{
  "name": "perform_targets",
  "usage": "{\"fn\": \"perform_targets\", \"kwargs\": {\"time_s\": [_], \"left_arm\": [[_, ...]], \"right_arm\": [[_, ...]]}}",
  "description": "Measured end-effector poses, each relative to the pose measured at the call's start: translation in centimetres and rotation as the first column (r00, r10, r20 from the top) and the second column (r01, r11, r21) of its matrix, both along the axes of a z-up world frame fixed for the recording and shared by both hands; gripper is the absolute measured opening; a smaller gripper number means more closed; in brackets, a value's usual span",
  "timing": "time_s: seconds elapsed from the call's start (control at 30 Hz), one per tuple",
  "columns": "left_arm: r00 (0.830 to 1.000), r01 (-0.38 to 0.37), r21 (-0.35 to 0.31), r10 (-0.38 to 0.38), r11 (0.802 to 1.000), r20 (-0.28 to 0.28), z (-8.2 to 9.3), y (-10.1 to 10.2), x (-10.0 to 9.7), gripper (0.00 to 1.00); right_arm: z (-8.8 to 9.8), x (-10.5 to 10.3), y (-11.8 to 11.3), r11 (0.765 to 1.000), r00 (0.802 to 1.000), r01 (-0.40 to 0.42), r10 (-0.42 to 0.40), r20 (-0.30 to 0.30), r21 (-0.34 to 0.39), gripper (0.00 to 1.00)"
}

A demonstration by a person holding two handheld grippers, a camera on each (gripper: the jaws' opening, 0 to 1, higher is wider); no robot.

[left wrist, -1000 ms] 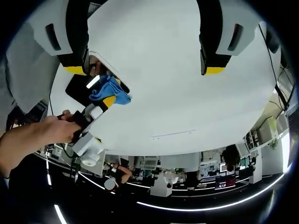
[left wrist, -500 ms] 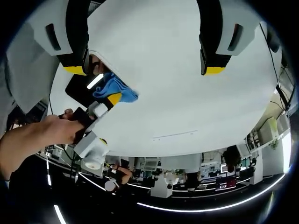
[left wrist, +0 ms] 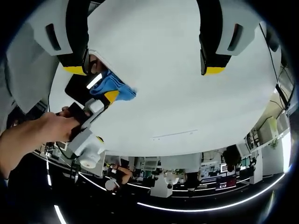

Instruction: Wipe the mirror surface with the cleaning cloth until all visible marks leave the cleaned area.

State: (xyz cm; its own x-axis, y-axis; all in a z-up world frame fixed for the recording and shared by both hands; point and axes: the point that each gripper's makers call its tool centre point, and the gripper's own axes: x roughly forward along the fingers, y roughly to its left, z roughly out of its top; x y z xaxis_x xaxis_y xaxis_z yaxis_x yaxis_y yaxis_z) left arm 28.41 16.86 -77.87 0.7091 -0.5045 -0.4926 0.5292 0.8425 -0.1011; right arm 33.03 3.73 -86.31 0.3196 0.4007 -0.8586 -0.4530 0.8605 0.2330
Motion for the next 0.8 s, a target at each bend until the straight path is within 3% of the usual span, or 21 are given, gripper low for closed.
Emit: {"fn": "perform_targets", "kwargs": {"time_s": [0.8], "left_arm": [[1.0,0.012,0.007,-0.012,1.0,0.004,0.3,-0.9,-0.6,0.99]], "right_arm": [[0.1,-3.0,0.3,0.998,0.998,-0.06,0.06,0.005,-0.014,0.0]]}}
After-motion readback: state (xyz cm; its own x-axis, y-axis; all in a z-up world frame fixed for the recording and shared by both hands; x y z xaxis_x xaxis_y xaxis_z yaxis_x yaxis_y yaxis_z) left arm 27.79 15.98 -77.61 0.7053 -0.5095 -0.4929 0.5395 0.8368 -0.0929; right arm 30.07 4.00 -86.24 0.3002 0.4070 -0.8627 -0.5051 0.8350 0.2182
